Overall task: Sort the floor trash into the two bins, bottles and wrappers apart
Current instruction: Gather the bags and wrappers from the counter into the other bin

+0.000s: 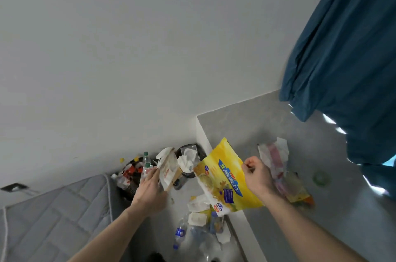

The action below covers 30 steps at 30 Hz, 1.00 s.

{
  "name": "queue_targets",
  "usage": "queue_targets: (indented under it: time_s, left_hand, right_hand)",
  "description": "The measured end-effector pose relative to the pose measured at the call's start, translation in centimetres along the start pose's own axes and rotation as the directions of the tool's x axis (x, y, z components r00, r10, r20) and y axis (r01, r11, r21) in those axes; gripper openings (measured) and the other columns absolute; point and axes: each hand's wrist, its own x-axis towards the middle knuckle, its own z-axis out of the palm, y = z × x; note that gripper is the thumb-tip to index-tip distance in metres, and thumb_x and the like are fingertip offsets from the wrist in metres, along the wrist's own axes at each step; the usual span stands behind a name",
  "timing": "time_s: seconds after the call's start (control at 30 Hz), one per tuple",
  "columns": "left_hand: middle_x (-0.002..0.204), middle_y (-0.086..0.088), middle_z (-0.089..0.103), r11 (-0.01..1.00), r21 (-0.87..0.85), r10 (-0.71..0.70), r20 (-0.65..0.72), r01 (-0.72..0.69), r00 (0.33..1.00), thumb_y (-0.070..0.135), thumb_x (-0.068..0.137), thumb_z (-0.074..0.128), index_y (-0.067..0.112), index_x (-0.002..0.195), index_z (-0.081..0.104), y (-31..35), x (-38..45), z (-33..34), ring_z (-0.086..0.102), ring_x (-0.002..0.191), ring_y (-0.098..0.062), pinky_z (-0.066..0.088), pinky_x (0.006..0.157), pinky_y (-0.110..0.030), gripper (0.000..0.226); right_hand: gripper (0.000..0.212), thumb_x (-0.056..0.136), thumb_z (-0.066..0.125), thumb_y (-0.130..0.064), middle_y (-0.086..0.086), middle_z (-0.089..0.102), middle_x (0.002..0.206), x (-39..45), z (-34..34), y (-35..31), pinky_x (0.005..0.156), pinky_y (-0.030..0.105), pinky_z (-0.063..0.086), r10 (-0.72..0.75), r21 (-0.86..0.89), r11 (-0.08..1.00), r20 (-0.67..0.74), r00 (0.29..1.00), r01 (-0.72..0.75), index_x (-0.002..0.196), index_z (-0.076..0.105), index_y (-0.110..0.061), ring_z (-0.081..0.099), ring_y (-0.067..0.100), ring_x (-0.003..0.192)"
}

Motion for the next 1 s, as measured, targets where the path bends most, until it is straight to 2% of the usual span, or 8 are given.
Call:
queue_targets:
  time_s: [0.27, 0.37, 0.43, 0.5, 0.57, 0.7, 0.9, 1.0]
  left_hand:
    - [0.166, -0.001, 0.013, 0.997, 0.078, 0.008, 0.18, -0.023, 0.984, 0.032, 0.087, 0.053, 0.014, 0.159, 0.018, -1.4, 10.3, -1.1, 0.021, 0.149, -0.029, 0.021, 0.123, -0.044, 0.082]
    - [0.166, 0.002, 0.014, 0.99, 0.123, 0.033, 0.259, -0.067, 0.965, 0.037, 0.086, 0.055, 0.017, 0.159, 0.019, -3.1, 16.2, -0.4, 0.025, 0.148, -0.029, 0.027, 0.12, -0.047, 0.084]
    - [0.165, 0.002, 0.018, 0.98, 0.152, 0.074, 0.313, -0.127, 0.947, 0.04, 0.088, 0.056, 0.018, 0.157, 0.023, -4.1, 20.2, 0.4, 0.026, 0.147, -0.029, 0.03, 0.119, -0.045, 0.08]
    - [0.165, 0.001, 0.018, 0.969, 0.175, 0.1, 0.373, -0.176, 0.922, 0.036, 0.089, 0.055, 0.016, 0.157, 0.023, -4.6, 24.3, 1.3, 0.026, 0.147, -0.029, 0.029, 0.118, -0.042, 0.077]
    - [0.164, 0.001, 0.018, 0.962, 0.186, 0.107, 0.42, -0.201, 0.901, 0.027, 0.089, 0.056, 0.014, 0.157, 0.022, -5.0, 28.4, 2.5, 0.026, 0.146, -0.029, 0.03, 0.117, -0.041, 0.076]
    - [0.166, 0.001, 0.013, 0.94, 0.231, 0.111, 0.487, -0.25, 0.866, 0.022, 0.089, 0.058, 0.015, 0.159, 0.015, -5.9, 36.4, 7.0, 0.022, 0.148, -0.027, 0.028, 0.12, -0.044, 0.083]
    - [0.167, -0.001, 0.01, 0.905, 0.271, 0.148, 0.522, -0.329, 0.84, 0.026, 0.091, 0.06, 0.014, 0.159, 0.015, -7.3, 46.6, 17.2, 0.02, 0.149, -0.027, 0.031, 0.118, -0.045, 0.083]
    - [0.167, -0.001, 0.009, 0.908, 0.242, 0.15, 0.574, -0.342, 0.805, 0.02, 0.087, 0.058, 0.02, 0.156, 0.029, -8.1, 49.3, 21.6, 0.018, 0.15, -0.028, 0.035, 0.116, -0.045, 0.075]
  right_hand:
    - [0.019, 0.093, 0.066, -0.017, -0.008, 0.066, 0.075, 2.9, 2.2, -1.2, 0.061, 0.03, 0.042, 0.072, -0.044, 0.996, -0.051, 0.996, -0.074, 0.078, 0.056, -0.021, 0.061, 0.011, 0.071]
    - [0.021, 0.091, 0.068, -0.016, -0.009, 0.066, 0.072, 4.4, 4.4, -1.8, 0.056, 0.026, 0.042, 0.107, -0.061, 0.992, -0.057, 0.993, -0.111, 0.076, 0.055, -0.022, 0.062, 0.006, 0.068]
    - [0.024, 0.089, 0.07, -0.015, -0.01, 0.065, 0.068, 5.4, 6.2, -2.3, 0.054, 0.021, 0.041, 0.123, -0.08, 0.989, -0.068, 0.99, -0.128, 0.074, 0.054, -0.024, 0.062, 0.003, 0.065]
    - [0.026, 0.089, 0.07, -0.014, -0.011, 0.064, 0.066, 6.8, 8.1, -2.8, 0.054, 0.018, 0.04, 0.142, -0.096, 0.984, -0.075, 0.987, -0.148, 0.072, 0.053, -0.025, 0.062, 0.001, 0.064]
    - [0.026, 0.089, 0.069, -0.013, -0.013, 0.064, 0.067, 8.3, 10.1, -3.0, 0.056, 0.022, 0.044, 0.17, -0.101, 0.979, -0.073, 0.983, -0.177, 0.073, 0.054, -0.026, 0.062, 0.0, 0.065]
    - [0.025, 0.088, 0.071, -0.015, -0.014, 0.065, 0.07, 12.0, 14.4, -1.5, 0.059, 0.032, 0.048, 0.23, -0.088, 0.968, -0.085, 0.97, -0.237, 0.072, 0.056, -0.027, 0.062, 0.004, 0.067]
    - [0.024, 0.088, 0.073, -0.017, -0.008, 0.064, 0.063, 17.6, 22.2, 3.7, 0.053, 0.021, 0.044, 0.276, -0.083, 0.956, -0.054, 0.96, -0.28, 0.071, 0.058, -0.025, 0.061, 0.003, 0.067]
    - [0.022, 0.089, 0.072, -0.019, -0.01, 0.065, 0.065, 18.9, 25.5, 6.1, 0.055, 0.026, 0.046, 0.293, -0.087, 0.952, -0.024, 0.956, -0.294, 0.073, 0.059, -0.026, 0.062, 0.001, 0.068]
